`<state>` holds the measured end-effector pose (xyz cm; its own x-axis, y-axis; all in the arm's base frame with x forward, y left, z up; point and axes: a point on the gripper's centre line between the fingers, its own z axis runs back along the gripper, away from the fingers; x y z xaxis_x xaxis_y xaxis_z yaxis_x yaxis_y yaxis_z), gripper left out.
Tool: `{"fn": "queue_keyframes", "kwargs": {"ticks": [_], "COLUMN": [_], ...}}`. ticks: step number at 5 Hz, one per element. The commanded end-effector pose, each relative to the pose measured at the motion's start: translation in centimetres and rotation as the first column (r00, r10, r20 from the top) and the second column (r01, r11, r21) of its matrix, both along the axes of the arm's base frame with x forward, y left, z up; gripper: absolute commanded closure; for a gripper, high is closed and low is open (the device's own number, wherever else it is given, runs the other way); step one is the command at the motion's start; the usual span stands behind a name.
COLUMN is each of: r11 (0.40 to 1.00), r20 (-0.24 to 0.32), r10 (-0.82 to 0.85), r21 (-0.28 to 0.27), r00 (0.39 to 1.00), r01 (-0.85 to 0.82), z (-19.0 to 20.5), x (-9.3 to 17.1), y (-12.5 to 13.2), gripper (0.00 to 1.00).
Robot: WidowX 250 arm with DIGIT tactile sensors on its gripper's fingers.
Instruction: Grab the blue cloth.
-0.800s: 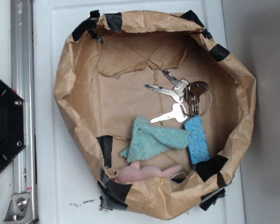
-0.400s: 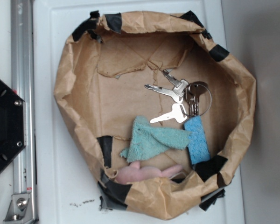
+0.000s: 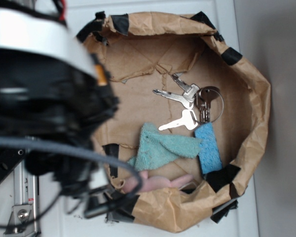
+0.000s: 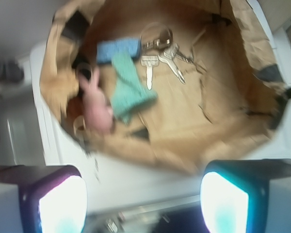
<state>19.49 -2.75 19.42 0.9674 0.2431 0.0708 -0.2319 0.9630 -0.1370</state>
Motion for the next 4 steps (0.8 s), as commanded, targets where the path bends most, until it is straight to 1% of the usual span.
{"fn": "queue_keyframes", "kwargs": {"ticks": [1, 2, 3, 4], "r11": [0.973, 0.980, 0.991, 0.985], "r20": [-0.125, -0.155, -0.133, -0.082], "r10": [0.206, 0.180, 0.086, -0.011], "r21": [-0.080, -0.054, -0.095, -0.172], "r00": [0.970, 0.971, 0.987, 0.997], "r01": [-0.217, -0.190, -0.099, -0.003], "z": [-6.2, -9.8, -12.7, -14.8], "x": [5.1, 5.7, 6.3, 6.8], "y": [1.0, 0.4, -0.8, -1.9], "gripper": [0.00, 0.00, 0.00, 0.11]}}
